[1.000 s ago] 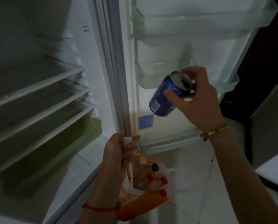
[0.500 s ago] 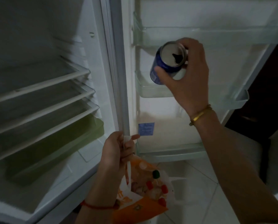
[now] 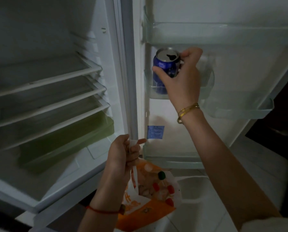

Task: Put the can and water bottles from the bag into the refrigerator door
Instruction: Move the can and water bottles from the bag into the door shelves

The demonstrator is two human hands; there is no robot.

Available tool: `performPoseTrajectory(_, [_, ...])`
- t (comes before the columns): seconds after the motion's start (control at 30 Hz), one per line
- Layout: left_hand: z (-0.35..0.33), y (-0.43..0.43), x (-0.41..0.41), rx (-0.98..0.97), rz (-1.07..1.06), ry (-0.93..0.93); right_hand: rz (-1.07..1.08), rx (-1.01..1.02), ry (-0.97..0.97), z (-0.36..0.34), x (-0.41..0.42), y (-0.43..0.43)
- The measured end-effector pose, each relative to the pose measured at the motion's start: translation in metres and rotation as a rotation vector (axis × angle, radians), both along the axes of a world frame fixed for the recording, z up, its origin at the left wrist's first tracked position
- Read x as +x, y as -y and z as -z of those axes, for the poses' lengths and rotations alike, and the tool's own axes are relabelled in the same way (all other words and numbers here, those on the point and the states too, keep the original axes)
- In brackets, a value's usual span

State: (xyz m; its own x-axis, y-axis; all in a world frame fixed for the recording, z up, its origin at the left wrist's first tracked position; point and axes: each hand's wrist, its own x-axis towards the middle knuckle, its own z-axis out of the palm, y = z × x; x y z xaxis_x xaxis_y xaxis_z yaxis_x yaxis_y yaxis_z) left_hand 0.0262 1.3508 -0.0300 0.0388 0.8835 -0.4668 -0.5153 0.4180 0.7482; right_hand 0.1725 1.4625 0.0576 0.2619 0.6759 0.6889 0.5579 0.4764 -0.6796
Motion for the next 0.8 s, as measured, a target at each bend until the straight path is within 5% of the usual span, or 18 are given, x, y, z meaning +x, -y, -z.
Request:
performPoseTrajectory(0.37, [0.007,0.007,0.0,0.002,-0.001,-0.06,-0.034,-0.107,0.024,-0.001,0.018,-0.012])
performPoseTrajectory(0.57, [0.011,0.013,-0.001,0.013,-0.015,-0.108,0.042,0.221,0.091,0.062,0.034,0.05])
performPoseTrajectory(0.63, [0.012,0.013,0.0,-0.007,-0.013,-0.118,-0.062,0.08,0.157,0.109,0.036,0.067])
performPoseTrajectory(0.8, [0.017,0.016,0.006,-0.058,-0.017,-0.132,-0.29,-0.704,0.327,0.245,0.043,0.087])
